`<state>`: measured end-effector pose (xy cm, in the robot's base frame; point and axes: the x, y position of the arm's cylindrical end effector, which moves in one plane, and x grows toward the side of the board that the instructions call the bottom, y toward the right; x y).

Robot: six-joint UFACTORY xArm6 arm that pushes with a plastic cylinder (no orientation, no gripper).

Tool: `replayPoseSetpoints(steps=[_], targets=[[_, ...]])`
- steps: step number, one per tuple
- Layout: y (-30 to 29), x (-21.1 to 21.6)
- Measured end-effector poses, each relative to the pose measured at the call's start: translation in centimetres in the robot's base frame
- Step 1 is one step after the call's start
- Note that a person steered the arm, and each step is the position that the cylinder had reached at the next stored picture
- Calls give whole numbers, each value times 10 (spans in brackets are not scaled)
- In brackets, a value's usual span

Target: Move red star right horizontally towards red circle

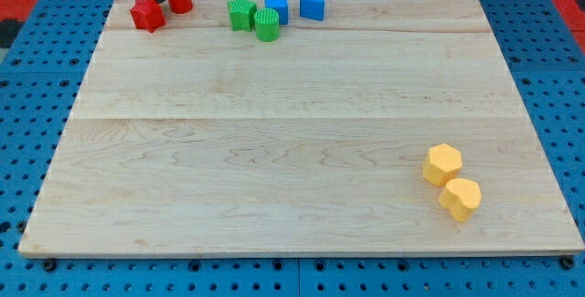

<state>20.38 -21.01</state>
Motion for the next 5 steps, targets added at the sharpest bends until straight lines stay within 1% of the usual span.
replayPoseSetpoints(steps=[1, 3, 4, 5], targets=[[-22, -12], [141, -7], [114, -12], [51, -11]])
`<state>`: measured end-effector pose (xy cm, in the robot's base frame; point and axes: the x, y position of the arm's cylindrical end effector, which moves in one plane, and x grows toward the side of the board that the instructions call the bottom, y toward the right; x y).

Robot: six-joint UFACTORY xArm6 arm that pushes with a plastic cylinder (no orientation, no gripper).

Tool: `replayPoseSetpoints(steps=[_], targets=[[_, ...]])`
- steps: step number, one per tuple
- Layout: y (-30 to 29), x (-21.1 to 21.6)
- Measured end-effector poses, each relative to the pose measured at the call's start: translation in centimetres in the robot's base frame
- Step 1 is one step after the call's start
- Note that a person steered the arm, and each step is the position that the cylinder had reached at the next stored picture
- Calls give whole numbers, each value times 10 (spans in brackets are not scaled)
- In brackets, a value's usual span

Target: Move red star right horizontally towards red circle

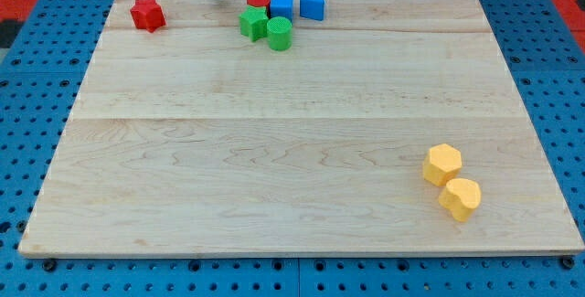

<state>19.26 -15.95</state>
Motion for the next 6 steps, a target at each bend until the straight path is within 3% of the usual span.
replayPoseSetpoints(steps=[1, 2, 3, 4, 5, 6], targets=[[-110, 0], [-143, 17], [-128, 65], [-40, 71], [1, 59], [-83, 59]])
